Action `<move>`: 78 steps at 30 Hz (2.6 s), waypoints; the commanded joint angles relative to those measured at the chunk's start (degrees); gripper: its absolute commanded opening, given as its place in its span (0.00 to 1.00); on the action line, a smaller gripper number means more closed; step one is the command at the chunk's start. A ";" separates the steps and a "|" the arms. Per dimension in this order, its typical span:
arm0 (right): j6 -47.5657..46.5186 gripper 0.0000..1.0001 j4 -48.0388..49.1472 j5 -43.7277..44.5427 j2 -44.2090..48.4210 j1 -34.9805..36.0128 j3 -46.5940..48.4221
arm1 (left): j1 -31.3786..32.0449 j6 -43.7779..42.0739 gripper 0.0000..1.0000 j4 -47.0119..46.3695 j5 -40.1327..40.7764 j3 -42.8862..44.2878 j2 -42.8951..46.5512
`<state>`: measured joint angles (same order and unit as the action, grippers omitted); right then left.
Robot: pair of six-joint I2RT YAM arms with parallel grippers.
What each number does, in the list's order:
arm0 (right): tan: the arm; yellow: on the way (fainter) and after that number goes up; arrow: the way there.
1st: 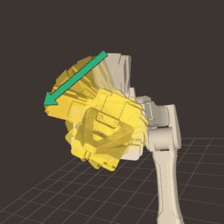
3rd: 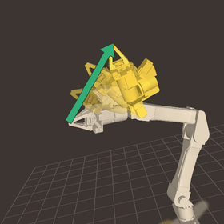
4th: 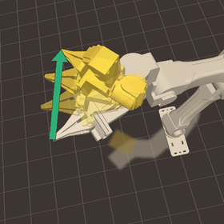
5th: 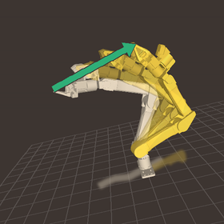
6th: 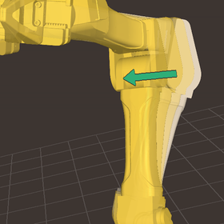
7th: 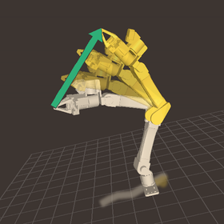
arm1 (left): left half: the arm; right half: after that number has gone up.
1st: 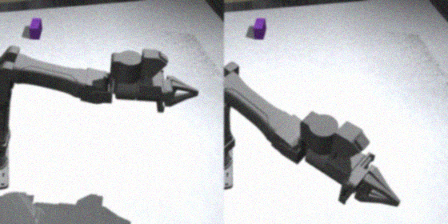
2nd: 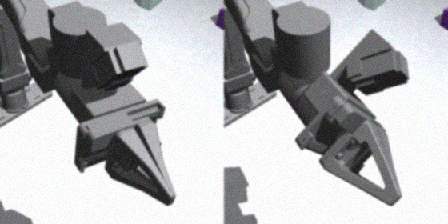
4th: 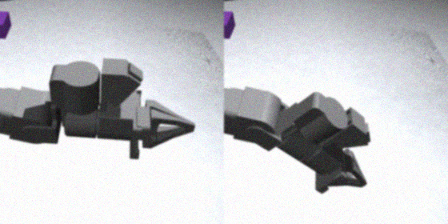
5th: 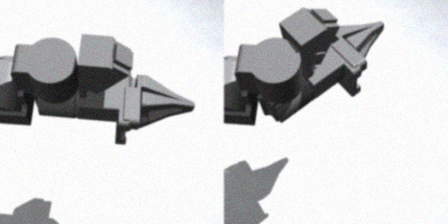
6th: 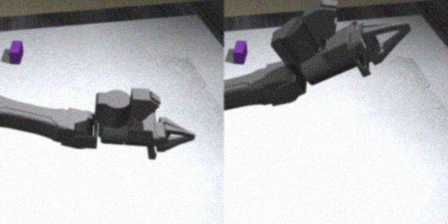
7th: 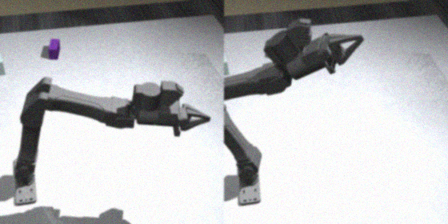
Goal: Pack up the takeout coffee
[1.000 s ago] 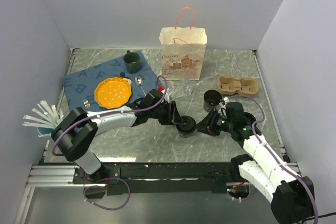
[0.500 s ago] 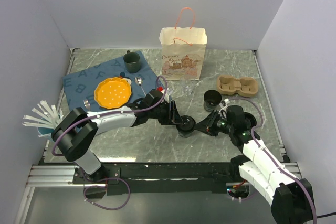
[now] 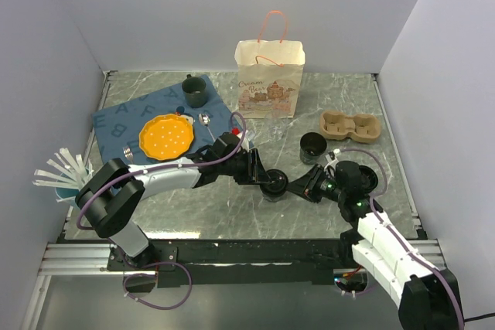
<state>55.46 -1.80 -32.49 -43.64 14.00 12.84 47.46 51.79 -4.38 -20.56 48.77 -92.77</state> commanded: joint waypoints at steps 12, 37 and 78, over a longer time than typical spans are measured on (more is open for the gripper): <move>-11.25 0.37 -16.40 8.67 -2.94 -0.29 16.42 | 1.85 -7.14 0.47 24.33 10.54 -7.38 -8.92; -11.78 0.36 -8.04 4.28 -10.50 -0.73 16.25 | 1.85 -8.64 0.47 26.18 10.98 -4.13 -10.50; -6.94 0.18 7.26 7.18 -11.74 -0.38 -6.70 | 1.93 -8.72 0.46 28.37 11.50 -4.74 -11.82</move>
<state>53.08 21.21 -29.61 -52.75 12.71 8.60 48.14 50.78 -2.63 -19.92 51.44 -94.72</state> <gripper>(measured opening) 0.173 0.467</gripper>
